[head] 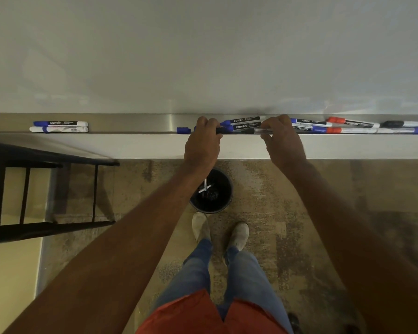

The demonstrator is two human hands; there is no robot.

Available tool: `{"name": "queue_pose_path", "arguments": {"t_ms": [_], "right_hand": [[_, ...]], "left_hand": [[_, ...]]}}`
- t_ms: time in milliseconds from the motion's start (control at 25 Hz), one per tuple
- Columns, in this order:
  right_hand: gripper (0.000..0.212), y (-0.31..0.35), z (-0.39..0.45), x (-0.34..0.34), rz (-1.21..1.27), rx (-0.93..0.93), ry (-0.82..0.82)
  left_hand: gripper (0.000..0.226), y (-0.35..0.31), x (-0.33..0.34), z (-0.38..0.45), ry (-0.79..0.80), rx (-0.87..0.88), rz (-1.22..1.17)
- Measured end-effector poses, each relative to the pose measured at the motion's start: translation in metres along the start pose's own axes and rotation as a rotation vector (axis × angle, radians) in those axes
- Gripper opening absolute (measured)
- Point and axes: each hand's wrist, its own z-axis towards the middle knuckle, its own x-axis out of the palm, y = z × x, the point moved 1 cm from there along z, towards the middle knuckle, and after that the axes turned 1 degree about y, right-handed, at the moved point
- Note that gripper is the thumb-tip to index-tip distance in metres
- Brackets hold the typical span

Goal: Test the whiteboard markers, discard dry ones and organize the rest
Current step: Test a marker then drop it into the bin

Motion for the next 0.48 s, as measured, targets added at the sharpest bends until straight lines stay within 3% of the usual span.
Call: {"name": "queue_pose_path", "arguments": {"t_ms": [480], "right_hand": [[0.014, 0.025, -0.029, -0.026, 0.132, 0.037, -0.018]], "left_hand": [[0.016, -0.032, -0.041, -0.037, -0.005, -0.066, -0.25]]}}
